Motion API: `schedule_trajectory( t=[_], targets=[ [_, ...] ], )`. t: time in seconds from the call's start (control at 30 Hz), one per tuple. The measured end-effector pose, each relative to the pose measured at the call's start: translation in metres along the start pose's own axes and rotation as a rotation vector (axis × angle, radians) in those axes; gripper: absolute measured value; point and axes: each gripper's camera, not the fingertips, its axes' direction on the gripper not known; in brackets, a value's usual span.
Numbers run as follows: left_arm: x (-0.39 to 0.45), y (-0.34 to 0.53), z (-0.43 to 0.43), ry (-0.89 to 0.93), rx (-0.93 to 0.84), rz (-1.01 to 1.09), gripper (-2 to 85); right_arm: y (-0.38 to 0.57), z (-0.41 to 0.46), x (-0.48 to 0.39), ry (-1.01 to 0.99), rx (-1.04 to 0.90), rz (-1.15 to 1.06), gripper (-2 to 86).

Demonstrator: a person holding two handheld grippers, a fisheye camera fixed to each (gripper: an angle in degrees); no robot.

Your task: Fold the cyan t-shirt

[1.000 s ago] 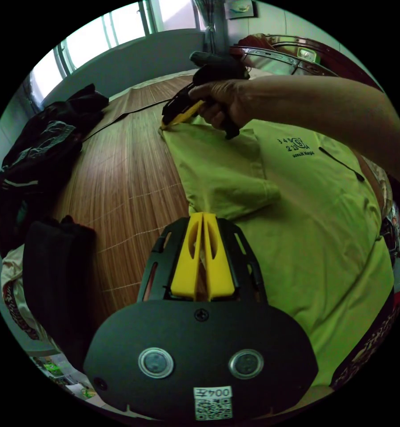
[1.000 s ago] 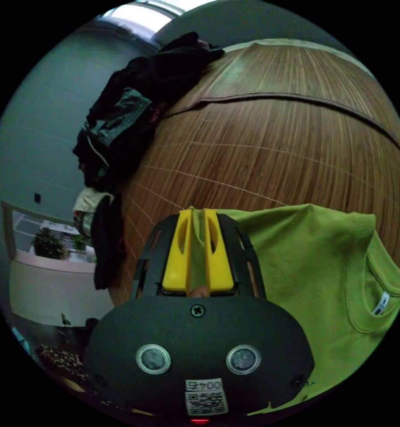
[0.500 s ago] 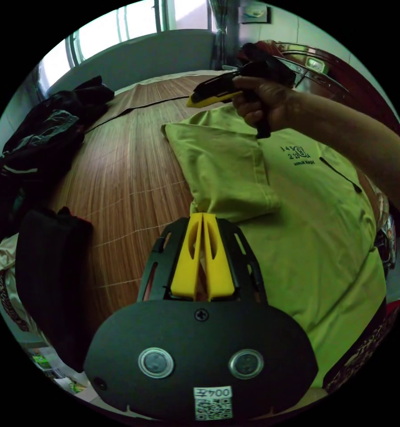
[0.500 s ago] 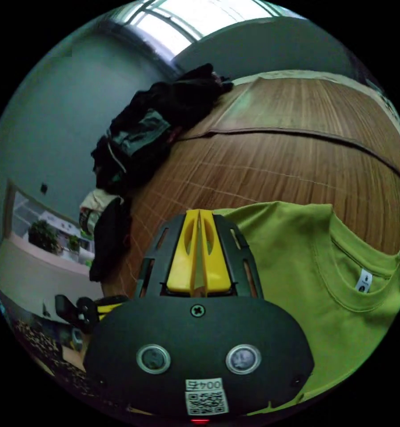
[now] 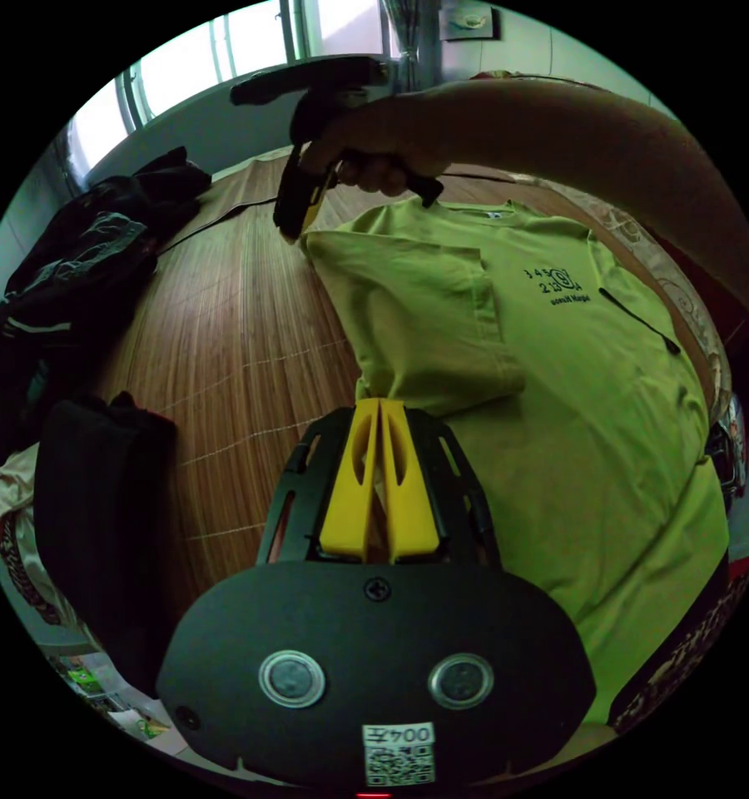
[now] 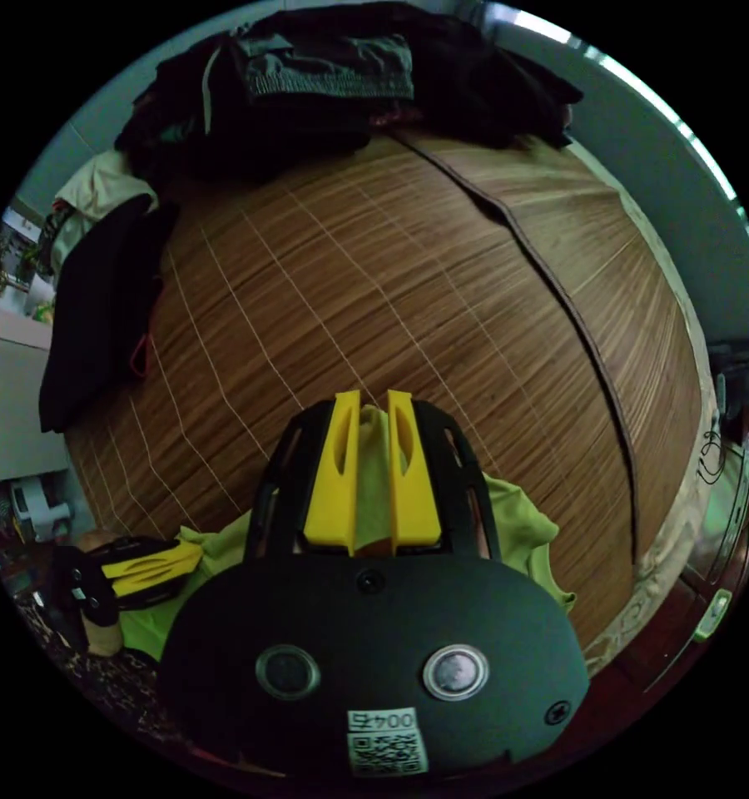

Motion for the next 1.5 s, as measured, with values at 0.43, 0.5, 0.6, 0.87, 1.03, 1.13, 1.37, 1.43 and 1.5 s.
schedule_trajectory(
  t=[0.43, 0.5, 0.6, 0.87, 1.03, 1.13, 1.37, 1.43, 1.5],
  targets=[
    [-0.012, 0.004, 0.0, 0.015, 0.004, -0.01, 0.1, 0.066, 0.008, 0.064, -0.541, 0.279, 0.533, -0.7],
    [-0.016, 0.006, 0.0, 0.025, 0.008, -0.013, 0.1, 0.092, 0.003, 0.075, -0.704, 0.413, 0.579, -0.7],
    [-0.024, 0.008, -0.002, 0.055, 0.015, -0.031, 0.1, 0.133, -0.017, 0.063, -0.677, 0.462, 0.492, -0.7],
    [-0.066, 0.032, -0.031, 0.054, 0.1, -0.245, 0.2, 0.288, -0.032, -0.072, -0.293, 0.367, 0.191, -0.7],
    [-0.078, 0.049, -0.034, 0.066, 0.177, -0.352, 0.2, 0.329, -0.018, -0.121, -0.248, 0.349, 0.157, -0.4],
    [-0.067, 0.042, -0.022, 0.037, 0.121, -0.325, 0.2, 0.329, -0.02, -0.122, -0.26, 0.375, 0.171, 0.6],
    [-0.04, 0.018, -0.029, -0.046, 0.102, -0.138, 0.2, 0.274, -0.023, -0.113, -0.157, 0.328, 0.123, 5.4],
    [-0.038, 0.014, -0.021, -0.016, 0.058, -0.083, 0.1, 0.264, -0.014, -0.121, -0.087, 0.292, 0.099, 4.1],
    [-0.036, 0.013, -0.011, -0.041, 0.001, -0.056, 0.1, 0.256, 0.001, -0.127, -0.015, 0.232, 0.103, 3.0]
  ],
)
